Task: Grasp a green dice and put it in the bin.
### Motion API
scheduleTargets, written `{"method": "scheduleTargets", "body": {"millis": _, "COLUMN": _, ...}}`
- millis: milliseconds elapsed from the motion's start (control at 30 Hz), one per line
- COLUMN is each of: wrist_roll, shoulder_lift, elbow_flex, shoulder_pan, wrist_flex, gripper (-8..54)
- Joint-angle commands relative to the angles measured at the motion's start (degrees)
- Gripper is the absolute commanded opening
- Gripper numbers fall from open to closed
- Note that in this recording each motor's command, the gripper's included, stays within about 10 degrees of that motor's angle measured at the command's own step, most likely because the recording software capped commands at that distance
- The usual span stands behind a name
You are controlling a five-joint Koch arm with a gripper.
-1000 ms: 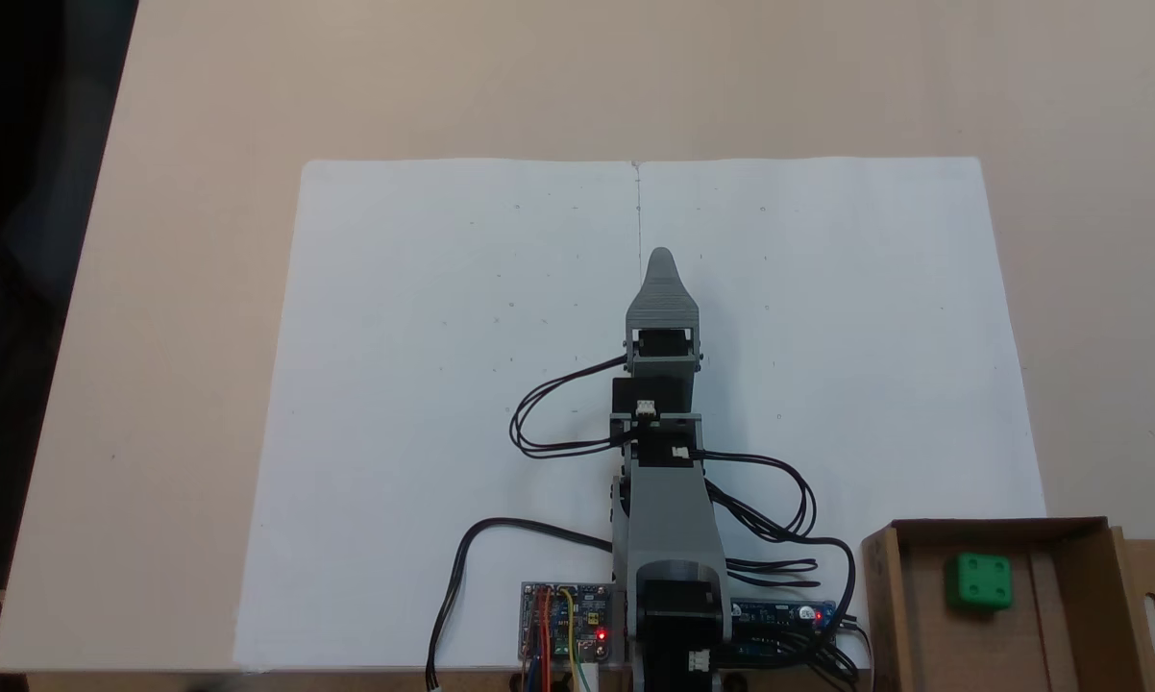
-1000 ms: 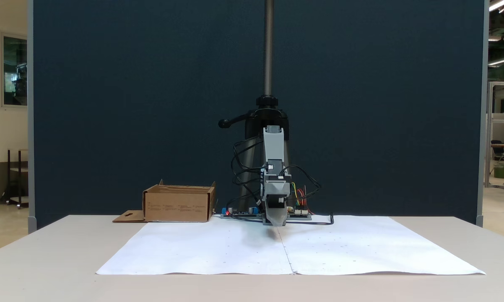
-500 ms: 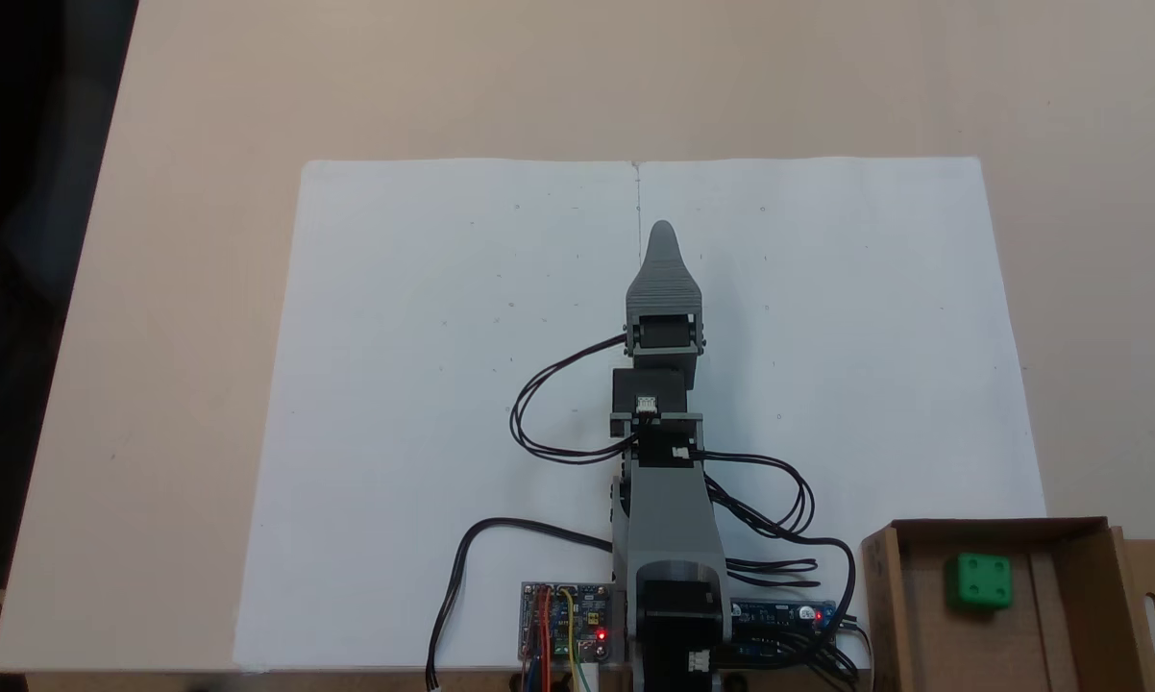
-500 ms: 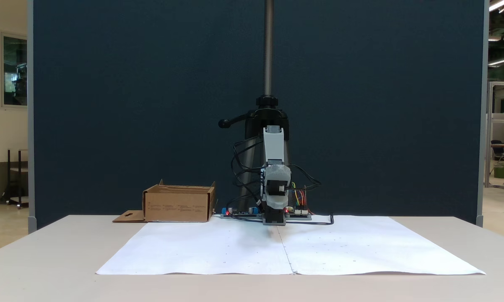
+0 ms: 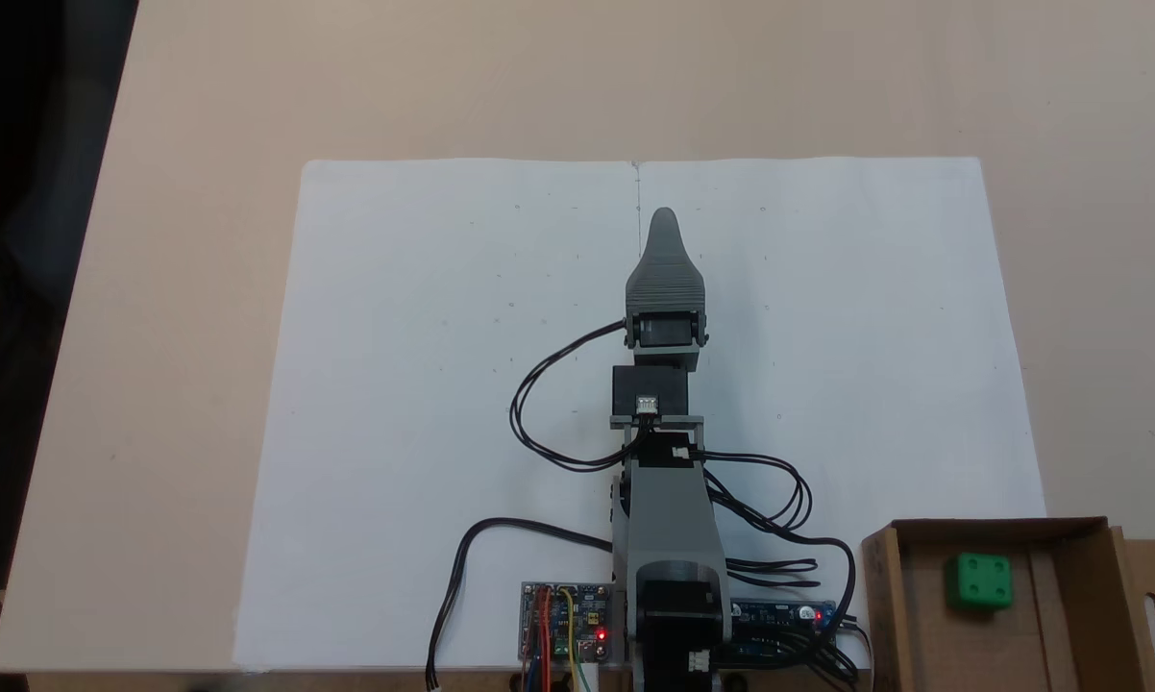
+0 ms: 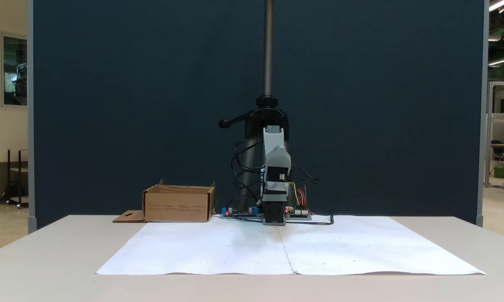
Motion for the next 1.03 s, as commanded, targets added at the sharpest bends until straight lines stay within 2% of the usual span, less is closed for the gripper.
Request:
{"method": "scheduleTargets", "body": {"millis": 0, "wrist_roll": -4.5, "shoulder_lift": 6.6, "elbow_flex": 3.9, "shoulder_pan": 1.1, "wrist_flex": -8.9, "gripper": 44.2}}
{"method": "scheduleTargets", "body": {"millis": 233, "wrist_roll": -4.4, "shoulder_lift": 6.6, "elbow_flex": 3.9, "shoulder_pan": 1.1, "wrist_flex": -15.1, "gripper": 44.6}}
{"method": "scheduleTargets", "body": {"millis": 1000, "wrist_roll": -4.3, "shoulder_lift": 6.6, "elbow_flex": 3.9, "shoulder_pan": 0.8, "wrist_flex": -15.1, "gripper": 44.6}}
